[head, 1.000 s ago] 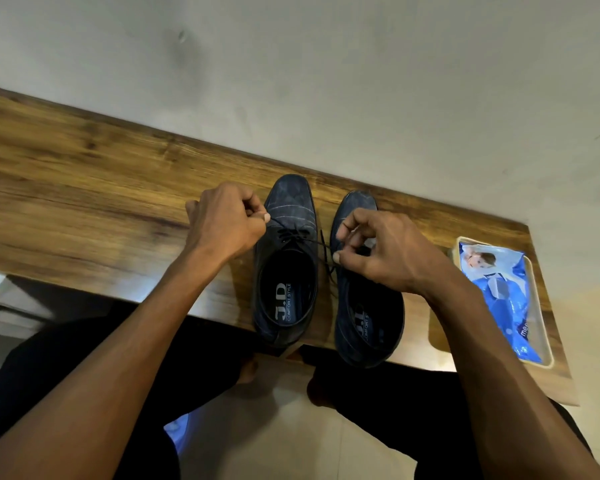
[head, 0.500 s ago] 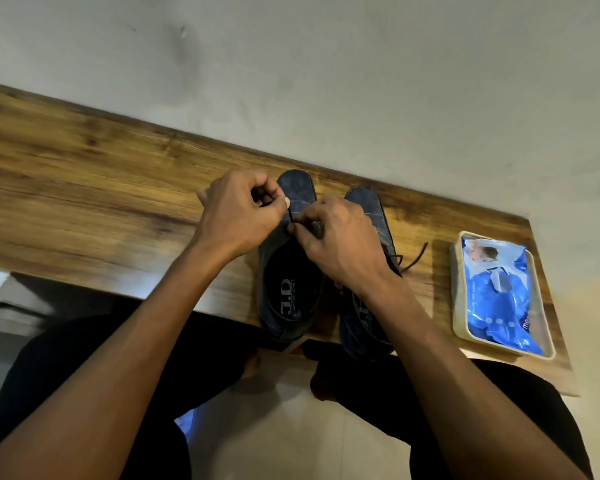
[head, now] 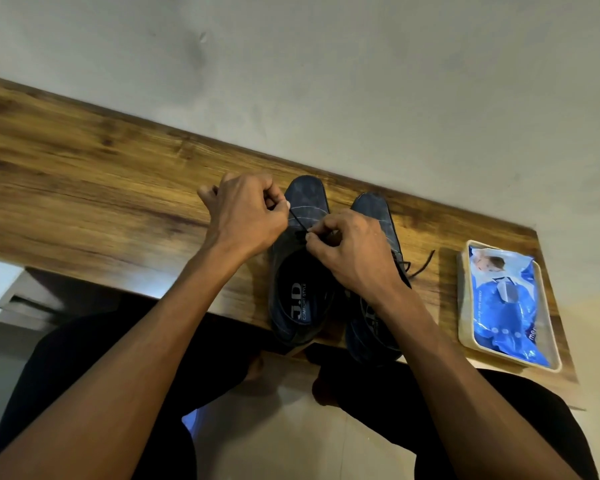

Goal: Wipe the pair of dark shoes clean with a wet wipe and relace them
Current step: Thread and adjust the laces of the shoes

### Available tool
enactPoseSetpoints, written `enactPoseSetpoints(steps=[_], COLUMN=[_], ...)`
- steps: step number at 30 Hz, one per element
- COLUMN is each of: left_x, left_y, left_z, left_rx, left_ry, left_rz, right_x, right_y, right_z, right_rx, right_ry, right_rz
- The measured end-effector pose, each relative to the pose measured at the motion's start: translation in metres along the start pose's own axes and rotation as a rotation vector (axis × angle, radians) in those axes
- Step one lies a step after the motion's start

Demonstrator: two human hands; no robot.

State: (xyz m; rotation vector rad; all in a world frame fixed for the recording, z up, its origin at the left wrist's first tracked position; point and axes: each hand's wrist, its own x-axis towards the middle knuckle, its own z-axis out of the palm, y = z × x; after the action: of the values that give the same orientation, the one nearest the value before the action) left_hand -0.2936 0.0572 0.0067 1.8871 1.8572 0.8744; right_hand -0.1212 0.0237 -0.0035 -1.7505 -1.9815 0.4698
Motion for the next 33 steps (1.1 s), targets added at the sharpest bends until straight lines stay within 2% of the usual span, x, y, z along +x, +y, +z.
enactPoseSetpoints(steps=[4, 8, 11, 16, 20, 24, 26, 28, 33], left_x=[0.003, 0.001, -0.002, -0.012, -0.017, -0.016, -0.018, -0.019, -0.019], left_y=[-0.002, 0.001, 0.004, 0.017, 0.020, 0.013, 0.010, 0.008, 0.007], left_z=[0.002, 0.005, 0.005, -0.004, 0.003, 0.002, 0.000, -0.002, -0.005], left_rx=[-0.017, 0.069, 0.109, -0.128, -0.165, -0.161, -0.149, -0.133, -0.098], left_ry=[-0.009, -0.053, -0.156, -0.467, -0.417, -0.365, -0.339, -0.340, -0.356], left_rz=[-0.001, -0.004, 0.048, 0.259, 0.274, 0.192, 0.153, 0.134, 0.084], right_x=[-0.002, -0.012, -0.018, -0.016, -0.011, -0.001, 0.009, 0.020, 0.037], right_y=[0.005, 0.010, 0.006, -0.003, -0.009, -0.002, 0.005, 0.007, -0.013], right_z=[-0.017, -0.033, -0.040, -0.050, -0.052, -0.050, -0.047, -0.042, -0.017], right_rx=[0.017, -0.024, 0.010, 0.282, 0.381, 0.514, 0.423, 0.202, -0.134], right_ry=[-0.101, -0.214, -0.219, -0.109, -0.127, -0.104, -0.057, -0.065, -0.292], right_rz=[0.051, 0.101, 0.100, 0.126, 0.092, 0.125, 0.119, 0.059, -0.026])
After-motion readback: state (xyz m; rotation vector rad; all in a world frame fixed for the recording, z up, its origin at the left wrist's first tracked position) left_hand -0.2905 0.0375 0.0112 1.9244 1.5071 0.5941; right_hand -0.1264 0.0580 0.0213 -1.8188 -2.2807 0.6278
